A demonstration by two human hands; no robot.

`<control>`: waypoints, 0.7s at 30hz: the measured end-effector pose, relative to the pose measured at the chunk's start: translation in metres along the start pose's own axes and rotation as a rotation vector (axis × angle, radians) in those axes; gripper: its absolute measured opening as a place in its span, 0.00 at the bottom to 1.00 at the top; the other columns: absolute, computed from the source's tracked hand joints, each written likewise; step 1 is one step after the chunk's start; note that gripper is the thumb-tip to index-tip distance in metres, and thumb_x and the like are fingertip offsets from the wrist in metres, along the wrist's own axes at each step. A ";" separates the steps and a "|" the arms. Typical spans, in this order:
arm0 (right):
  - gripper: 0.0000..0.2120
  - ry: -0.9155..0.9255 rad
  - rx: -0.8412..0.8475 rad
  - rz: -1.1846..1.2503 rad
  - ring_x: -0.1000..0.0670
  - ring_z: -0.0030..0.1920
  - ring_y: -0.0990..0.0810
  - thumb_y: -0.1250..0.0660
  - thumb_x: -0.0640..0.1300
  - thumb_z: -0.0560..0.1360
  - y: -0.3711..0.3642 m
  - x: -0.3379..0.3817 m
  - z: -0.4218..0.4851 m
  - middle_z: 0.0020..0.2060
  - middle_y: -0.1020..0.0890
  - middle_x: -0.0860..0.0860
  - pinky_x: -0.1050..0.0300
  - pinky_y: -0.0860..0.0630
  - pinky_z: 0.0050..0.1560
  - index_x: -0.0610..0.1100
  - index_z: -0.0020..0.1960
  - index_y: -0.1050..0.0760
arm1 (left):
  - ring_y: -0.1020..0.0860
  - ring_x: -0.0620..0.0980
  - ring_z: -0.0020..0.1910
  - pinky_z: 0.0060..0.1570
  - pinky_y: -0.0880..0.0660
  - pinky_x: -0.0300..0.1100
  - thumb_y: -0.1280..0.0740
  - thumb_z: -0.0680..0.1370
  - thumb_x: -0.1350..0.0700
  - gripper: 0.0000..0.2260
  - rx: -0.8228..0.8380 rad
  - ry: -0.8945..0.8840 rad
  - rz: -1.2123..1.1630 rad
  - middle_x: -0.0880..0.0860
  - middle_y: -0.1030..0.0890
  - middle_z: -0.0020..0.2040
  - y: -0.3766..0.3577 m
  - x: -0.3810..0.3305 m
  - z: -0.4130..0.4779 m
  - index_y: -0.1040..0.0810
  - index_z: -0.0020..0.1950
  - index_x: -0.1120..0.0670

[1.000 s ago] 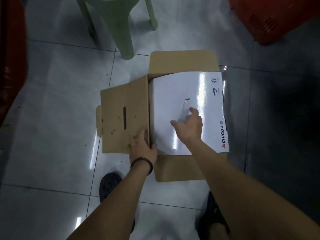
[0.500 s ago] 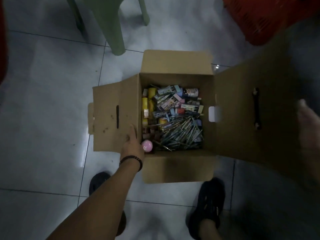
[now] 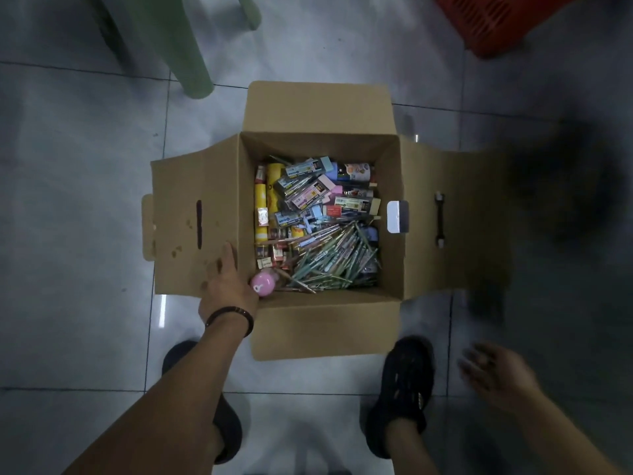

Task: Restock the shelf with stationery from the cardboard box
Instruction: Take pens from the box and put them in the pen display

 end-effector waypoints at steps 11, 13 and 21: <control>0.05 1.308 0.146 -1.161 0.47 0.45 0.19 0.32 0.47 0.81 -0.236 0.119 -0.102 0.48 0.19 0.50 0.48 0.19 0.42 0.49 0.57 0.23 | 0.31 0.57 0.70 0.65 0.24 0.54 0.28 0.79 0.56 0.21 0.092 -0.506 0.193 0.53 0.28 0.70 -0.057 -0.119 -0.026 0.27 0.71 0.48; 0.09 1.540 0.089 -1.243 0.45 0.48 0.20 0.31 0.45 0.81 -0.258 0.129 -0.098 0.53 0.19 0.47 0.46 0.19 0.41 0.46 0.60 0.23 | 0.33 0.57 0.73 0.68 0.26 0.55 0.28 0.79 0.53 0.25 0.153 -0.523 0.231 0.54 0.30 0.73 -0.082 -0.140 -0.016 0.30 0.74 0.50; 0.06 2.004 0.146 -1.296 0.41 0.48 0.24 0.32 0.44 0.79 -0.268 0.105 -0.054 0.49 0.20 0.42 0.46 0.28 0.46 0.42 0.53 0.20 | 0.35 0.62 0.74 0.73 0.31 0.56 0.23 0.72 0.56 0.39 0.140 -0.533 0.521 0.60 0.34 0.74 -0.146 -0.183 0.032 0.39 0.79 0.57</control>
Point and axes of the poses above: each hand's wrist, its own z-axis towards the middle knuckle, its own y-axis out of the back of the hand, x = y × z, the point moved 10 cm from there along z, towards the middle knuckle
